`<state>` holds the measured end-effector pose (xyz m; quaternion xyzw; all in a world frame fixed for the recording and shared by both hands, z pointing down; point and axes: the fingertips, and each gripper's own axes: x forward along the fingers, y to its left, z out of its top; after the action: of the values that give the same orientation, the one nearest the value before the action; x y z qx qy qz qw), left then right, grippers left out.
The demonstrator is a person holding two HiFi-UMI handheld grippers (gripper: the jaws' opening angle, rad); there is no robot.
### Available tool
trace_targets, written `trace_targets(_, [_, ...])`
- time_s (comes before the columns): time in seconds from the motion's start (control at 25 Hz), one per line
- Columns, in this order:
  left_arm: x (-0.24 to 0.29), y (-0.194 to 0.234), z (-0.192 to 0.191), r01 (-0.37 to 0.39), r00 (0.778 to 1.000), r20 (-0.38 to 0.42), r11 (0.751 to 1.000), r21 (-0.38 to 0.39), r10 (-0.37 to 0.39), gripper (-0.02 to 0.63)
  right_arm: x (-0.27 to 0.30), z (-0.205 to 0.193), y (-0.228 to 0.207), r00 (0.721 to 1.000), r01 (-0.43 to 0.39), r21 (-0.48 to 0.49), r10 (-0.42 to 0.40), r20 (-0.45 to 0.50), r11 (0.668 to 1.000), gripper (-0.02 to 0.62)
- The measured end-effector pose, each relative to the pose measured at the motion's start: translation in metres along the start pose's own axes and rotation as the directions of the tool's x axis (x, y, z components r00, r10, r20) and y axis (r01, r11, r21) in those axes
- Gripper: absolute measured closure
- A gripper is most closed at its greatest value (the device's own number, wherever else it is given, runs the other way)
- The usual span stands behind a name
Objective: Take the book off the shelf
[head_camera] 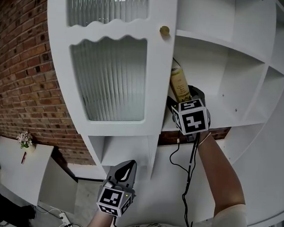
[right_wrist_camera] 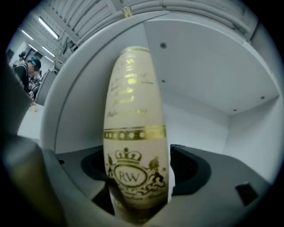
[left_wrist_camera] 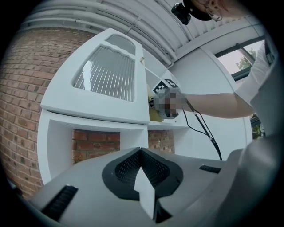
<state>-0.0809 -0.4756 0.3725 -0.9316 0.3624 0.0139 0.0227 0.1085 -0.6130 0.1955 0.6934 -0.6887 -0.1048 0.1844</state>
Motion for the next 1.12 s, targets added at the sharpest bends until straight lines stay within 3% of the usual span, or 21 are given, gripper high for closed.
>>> trace_targets(0.2, [-0.005,0.009,-0.002,-0.026,1.000,-0.007,1.000,-0.015,0.026,0.603,0.006,-0.001,-0.003,1.000,0.020,0.005,-0.020,-0.019,1.000,0.276])
trace_targets(0.36, [-0.008,0.003,0.001,-0.028,1.000,0.002,1.000,-0.005,0.028,0.603,0.004,0.004,-0.016,0.996,0.091,-0.045,-0.091,0.010,0.995,0.357])
trace_targets(0.68, [-0.014,-0.024,0.000,-0.007,1.000,-0.023,1.000,0.011,0.007,0.603,-0.031,0.001,-0.022,0.992,0.084,0.052,-0.088,0.087,0.995,0.362])
trace_targets(1.12, [-0.024,-0.068,-0.001,-0.008,1.000,-0.027,1.000,0.004,0.008,0.603,-0.138,0.002,-0.006,0.962,0.006,0.034,-0.015,0.273,0.999,0.362])
